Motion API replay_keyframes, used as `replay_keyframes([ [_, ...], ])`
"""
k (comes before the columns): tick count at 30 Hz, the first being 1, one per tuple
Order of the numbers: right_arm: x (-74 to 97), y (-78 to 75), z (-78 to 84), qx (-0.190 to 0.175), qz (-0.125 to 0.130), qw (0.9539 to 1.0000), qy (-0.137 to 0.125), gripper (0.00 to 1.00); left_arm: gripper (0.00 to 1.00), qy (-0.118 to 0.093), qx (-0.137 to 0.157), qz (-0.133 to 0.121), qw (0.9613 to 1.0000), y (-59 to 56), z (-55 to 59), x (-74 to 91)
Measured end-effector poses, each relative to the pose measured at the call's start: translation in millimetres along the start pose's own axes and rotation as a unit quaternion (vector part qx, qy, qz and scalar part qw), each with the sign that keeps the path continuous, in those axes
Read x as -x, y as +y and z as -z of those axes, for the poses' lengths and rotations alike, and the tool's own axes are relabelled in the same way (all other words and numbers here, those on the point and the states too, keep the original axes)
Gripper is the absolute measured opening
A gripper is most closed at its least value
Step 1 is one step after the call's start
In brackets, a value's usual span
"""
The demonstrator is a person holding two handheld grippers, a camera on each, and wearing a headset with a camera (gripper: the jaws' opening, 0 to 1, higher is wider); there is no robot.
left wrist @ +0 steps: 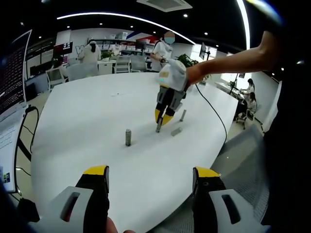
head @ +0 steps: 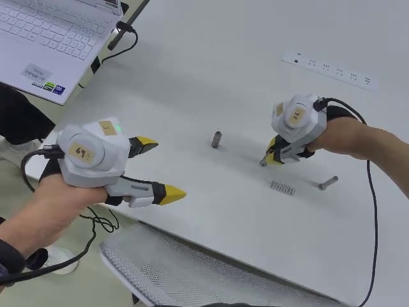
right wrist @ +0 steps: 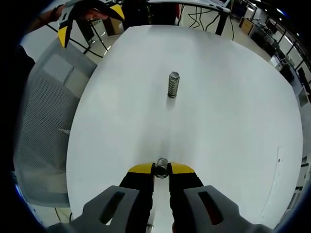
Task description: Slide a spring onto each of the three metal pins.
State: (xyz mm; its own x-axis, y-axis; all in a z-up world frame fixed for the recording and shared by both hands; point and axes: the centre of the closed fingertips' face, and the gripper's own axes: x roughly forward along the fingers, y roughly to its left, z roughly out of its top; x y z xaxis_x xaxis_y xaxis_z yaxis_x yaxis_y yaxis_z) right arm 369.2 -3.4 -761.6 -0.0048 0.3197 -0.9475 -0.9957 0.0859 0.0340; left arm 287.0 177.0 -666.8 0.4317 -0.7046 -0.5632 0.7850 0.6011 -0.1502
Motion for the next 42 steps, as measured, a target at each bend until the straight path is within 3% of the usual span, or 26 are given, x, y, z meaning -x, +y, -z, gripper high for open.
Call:
replay_keyframes([
  [18,-4.3,1.3,0.8,0.003,0.001,1.0000,0.007,0.13,0.66,-0.001,0.000,-0.001,1.0000,0.9,-0.2,1.5],
  [32,14.4,-1.9,5.5,-0.002,0.033,0.9995,0.000,0.28,0.66,-0.002,-0.004,0.002,1.0000,-2.9,-4.6,0.4],
  [42,25.8,2.0,11.9,-0.022,0.050,0.9984,-0.015,0.28,0.66,-0.005,-0.012,0.004,0.9999,-3.5,-13.0,1.0],
])
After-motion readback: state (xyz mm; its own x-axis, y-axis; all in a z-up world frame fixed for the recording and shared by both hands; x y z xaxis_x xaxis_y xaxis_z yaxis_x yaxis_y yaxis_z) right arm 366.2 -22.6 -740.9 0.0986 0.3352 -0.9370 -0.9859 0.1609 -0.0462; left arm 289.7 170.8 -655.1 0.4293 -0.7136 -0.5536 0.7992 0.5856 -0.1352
